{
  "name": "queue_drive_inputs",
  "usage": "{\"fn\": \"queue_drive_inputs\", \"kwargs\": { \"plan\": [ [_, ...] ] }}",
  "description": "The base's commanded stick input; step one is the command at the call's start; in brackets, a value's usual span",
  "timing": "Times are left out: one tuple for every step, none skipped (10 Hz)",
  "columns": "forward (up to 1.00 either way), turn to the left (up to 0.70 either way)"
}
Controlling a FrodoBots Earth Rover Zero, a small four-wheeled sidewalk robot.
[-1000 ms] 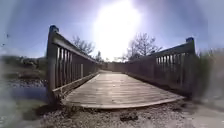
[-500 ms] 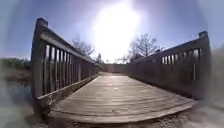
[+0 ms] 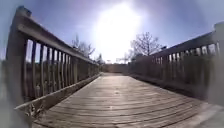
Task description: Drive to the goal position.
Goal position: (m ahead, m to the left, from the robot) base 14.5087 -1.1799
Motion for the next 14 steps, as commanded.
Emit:
{"fn": "queue_drive_inputs", "kwargs": {
  "plan": [
    [0.70,0.02],
    [0.70,0.01],
    [0.70,0.01],
    [0.70,0.02],
    [0.70,0.00],
    [0.70,0.00],
    [0.70,0.00],
    [0.70,0.01],
    [0.70,0.02],
    [0.70,0.02],
    [0.70,0.02],
    [0.70,0.02],
    [0.70,0.02],
    [0.70,0.02]
  ]
}}
